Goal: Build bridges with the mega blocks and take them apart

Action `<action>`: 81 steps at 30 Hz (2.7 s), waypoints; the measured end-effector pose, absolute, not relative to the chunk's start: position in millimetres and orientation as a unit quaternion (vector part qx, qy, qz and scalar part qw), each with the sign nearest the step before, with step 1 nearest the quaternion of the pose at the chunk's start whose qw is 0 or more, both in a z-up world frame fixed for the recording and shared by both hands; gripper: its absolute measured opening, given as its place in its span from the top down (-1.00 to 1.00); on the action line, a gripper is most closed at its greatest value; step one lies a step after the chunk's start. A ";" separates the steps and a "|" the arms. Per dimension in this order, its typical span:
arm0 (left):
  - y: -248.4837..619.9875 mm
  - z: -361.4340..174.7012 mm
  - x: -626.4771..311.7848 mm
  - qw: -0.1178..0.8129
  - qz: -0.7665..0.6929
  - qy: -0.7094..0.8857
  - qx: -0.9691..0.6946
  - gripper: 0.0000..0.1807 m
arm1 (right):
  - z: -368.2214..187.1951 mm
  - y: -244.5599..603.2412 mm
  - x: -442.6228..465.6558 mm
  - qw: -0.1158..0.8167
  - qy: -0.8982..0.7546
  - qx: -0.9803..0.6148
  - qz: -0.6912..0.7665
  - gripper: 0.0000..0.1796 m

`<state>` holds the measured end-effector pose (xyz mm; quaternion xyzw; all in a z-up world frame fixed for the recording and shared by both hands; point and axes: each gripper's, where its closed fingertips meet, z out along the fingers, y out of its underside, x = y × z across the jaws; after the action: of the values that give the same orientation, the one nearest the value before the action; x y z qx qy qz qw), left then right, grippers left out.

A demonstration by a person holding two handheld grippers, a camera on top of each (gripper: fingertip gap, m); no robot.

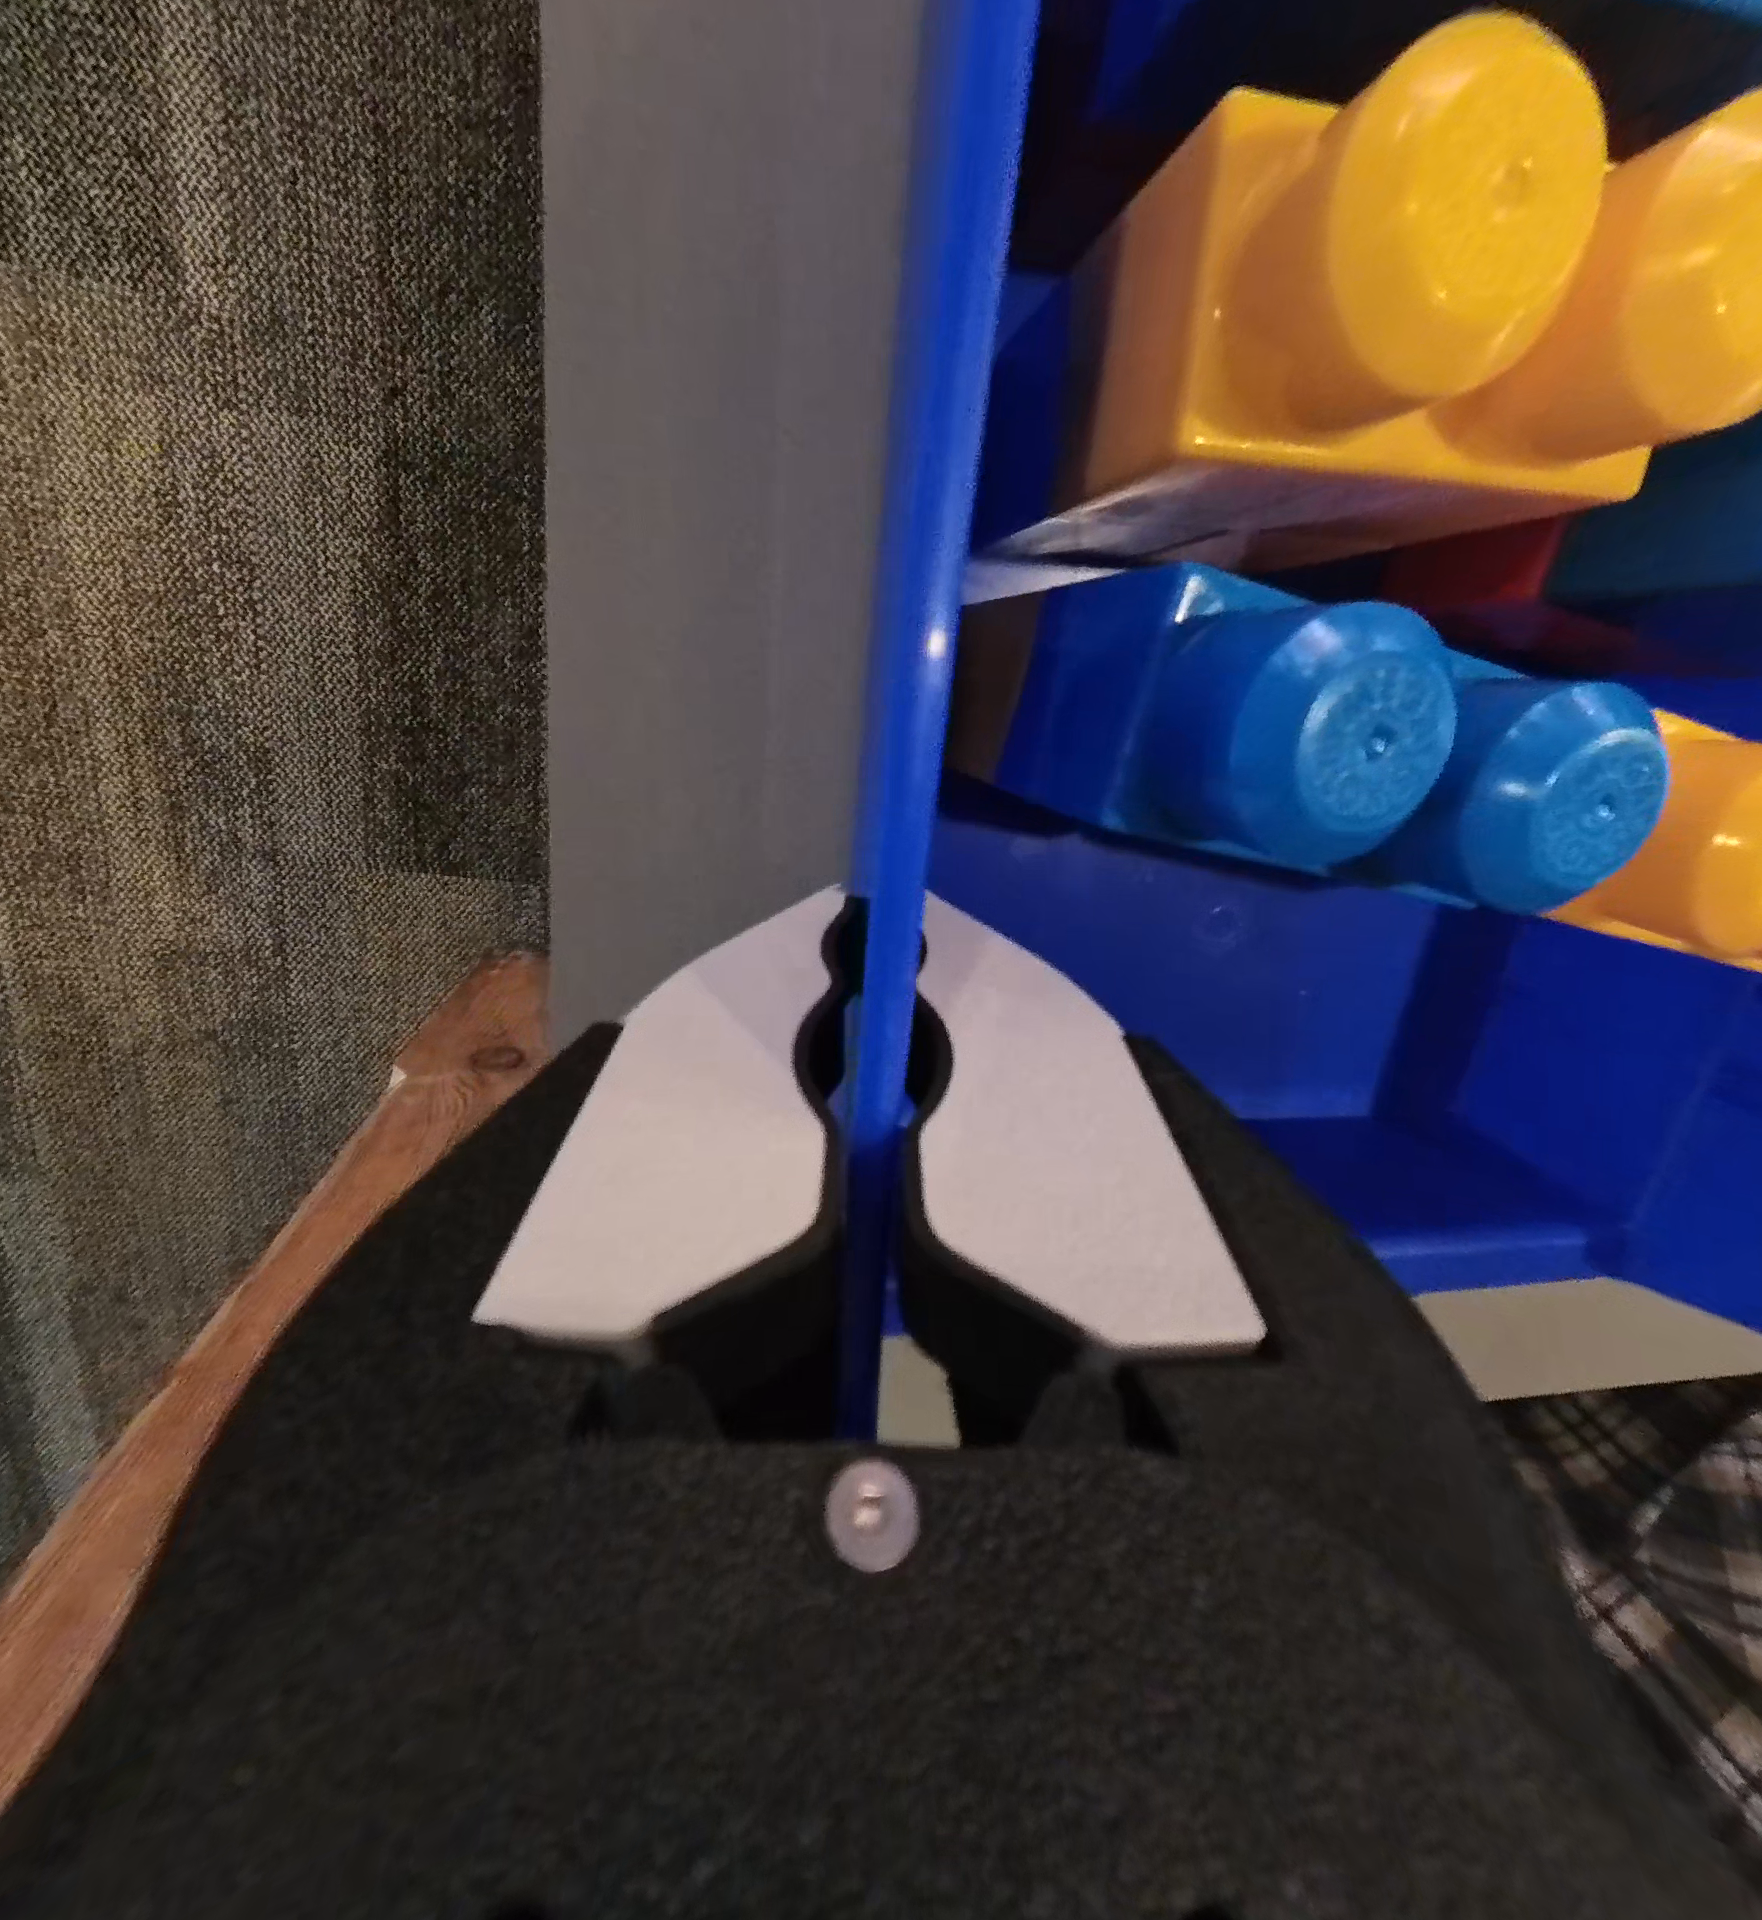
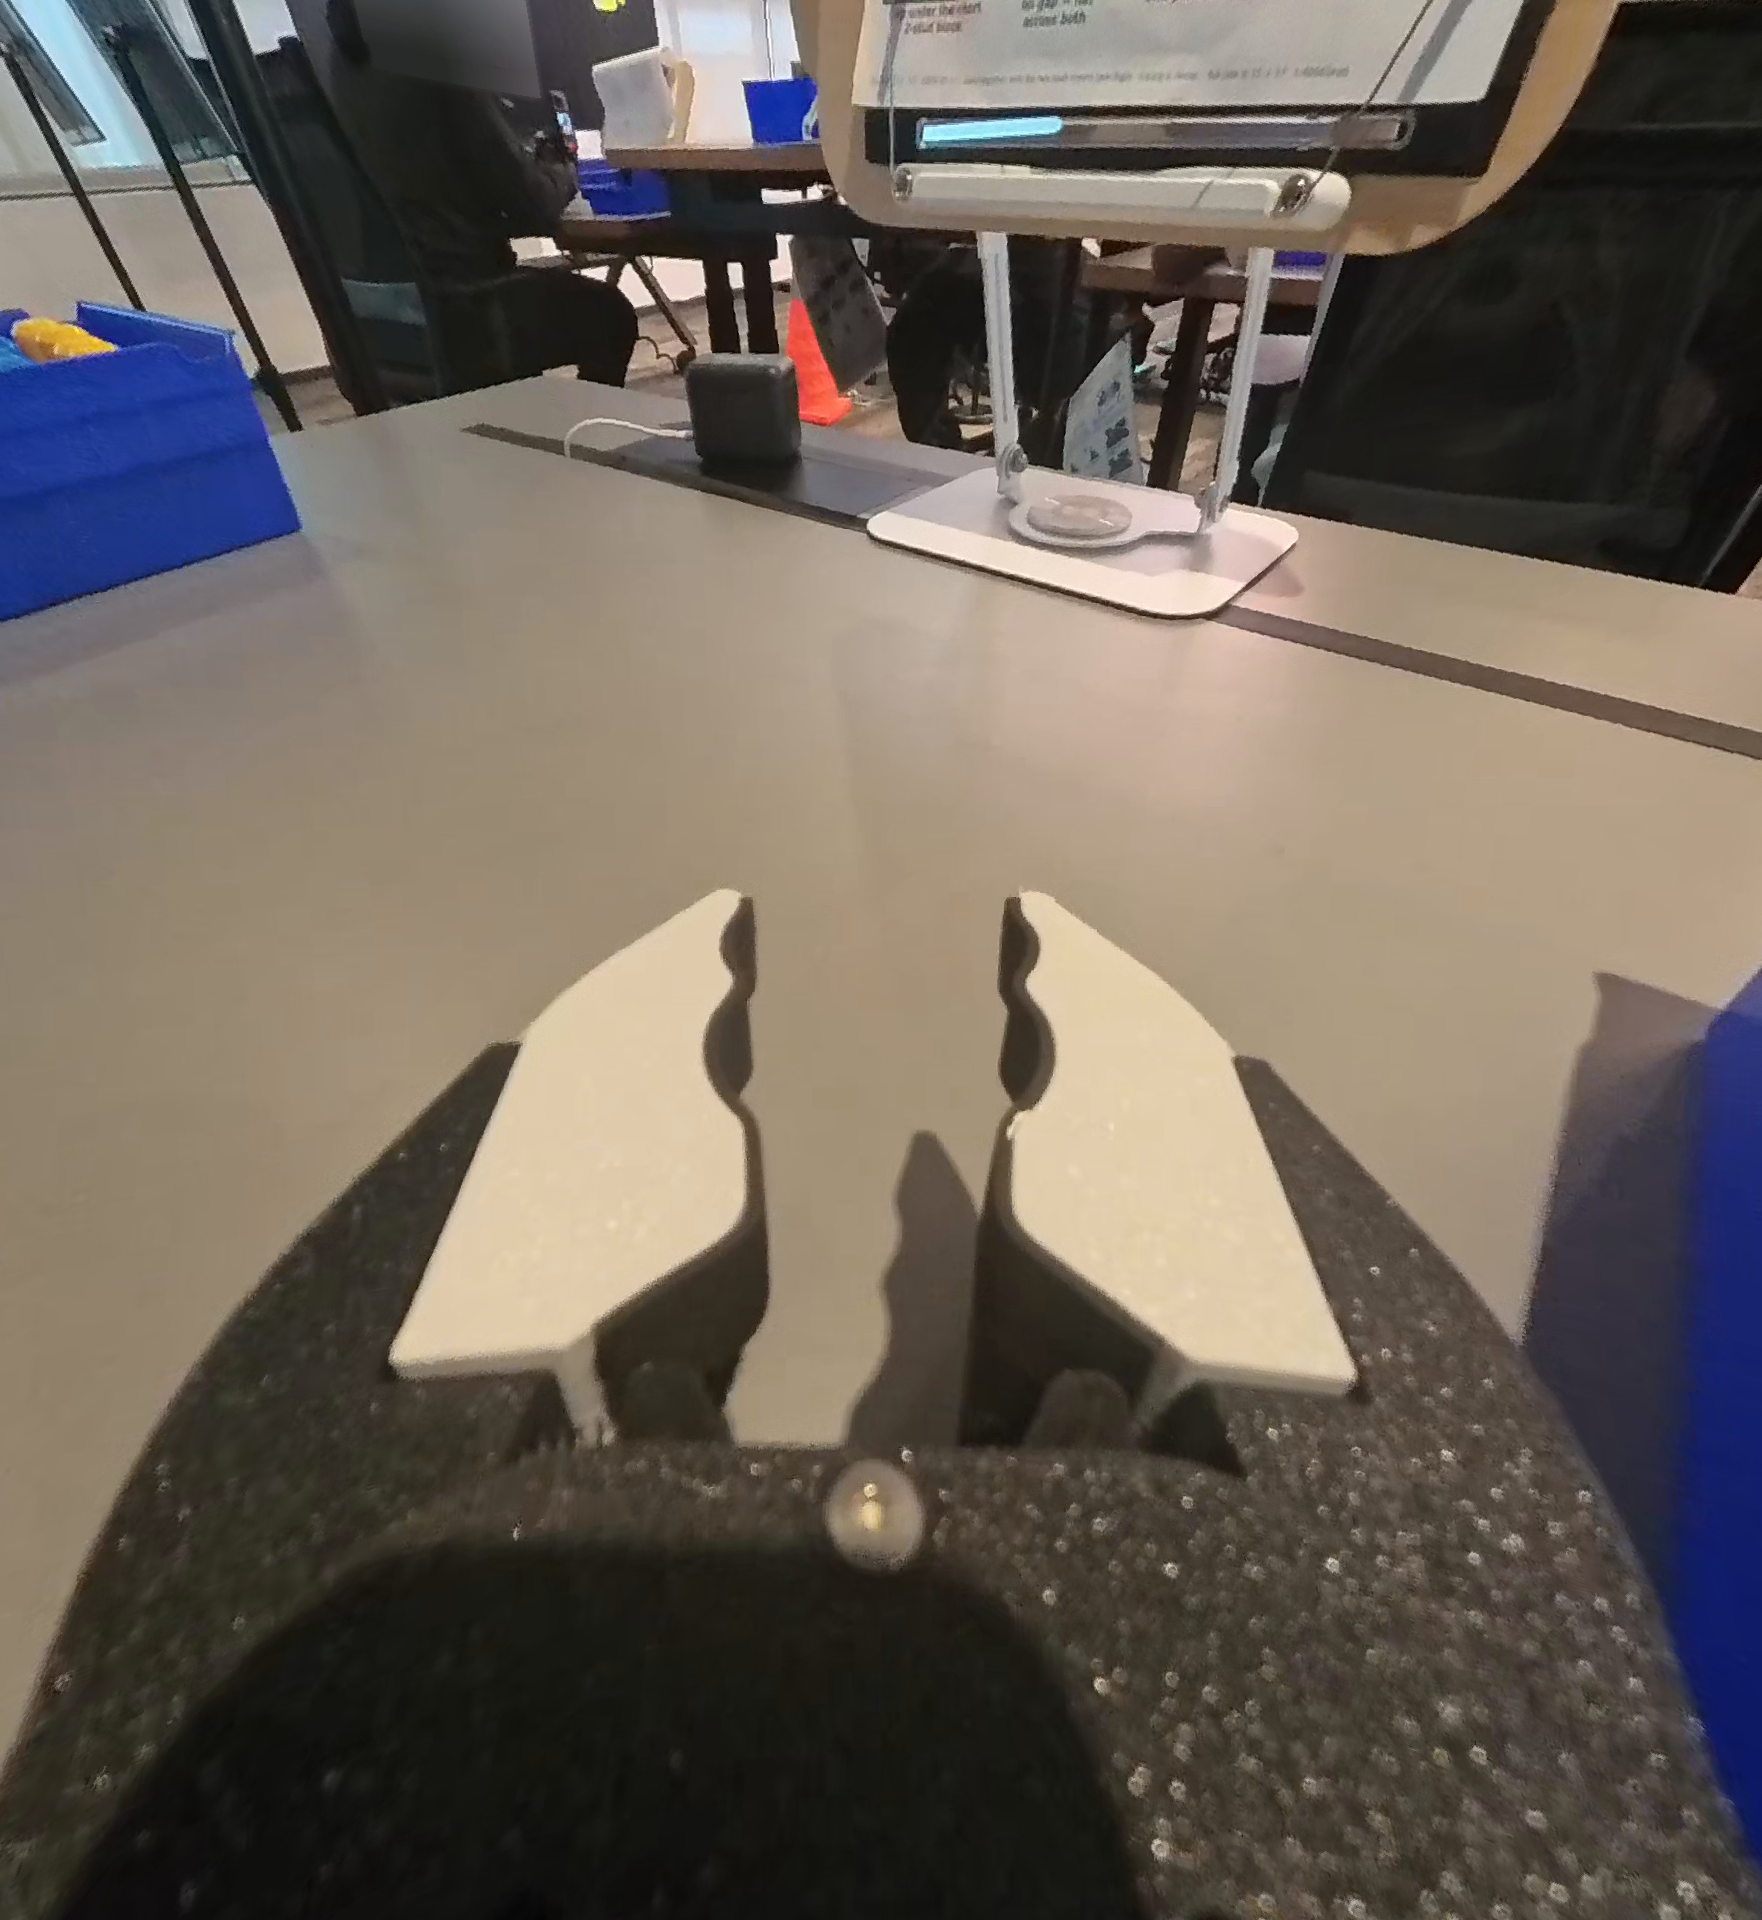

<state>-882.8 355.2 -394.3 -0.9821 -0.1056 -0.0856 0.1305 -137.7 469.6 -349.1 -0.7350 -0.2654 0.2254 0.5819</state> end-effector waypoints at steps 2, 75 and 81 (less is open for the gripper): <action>355.0 -394.3 -883.4 0.131 -0.082 -0.102 -0.983 0.94 | -349.2 468.7 -138.7 0.581 -0.268 -0.734 0.226 0.50; 396.5 -377.1 -784.5 0.050 0.136 0.579 -0.802 0.49 | -338.3 441.0 -168.8 0.580 -0.352 -0.665 0.313 0.21; 391.8 -372.1 -791.2 0.018 0.141 0.505 -0.852 0.59 | -333.5 438.1 -167.6 0.585 -0.347 -0.659 0.321 0.21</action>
<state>-791.2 391.8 -372.1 -0.8516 0.5047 0.1408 0.0181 -167.6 438.1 -333.5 -0.6595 -0.3469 0.3205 0.5848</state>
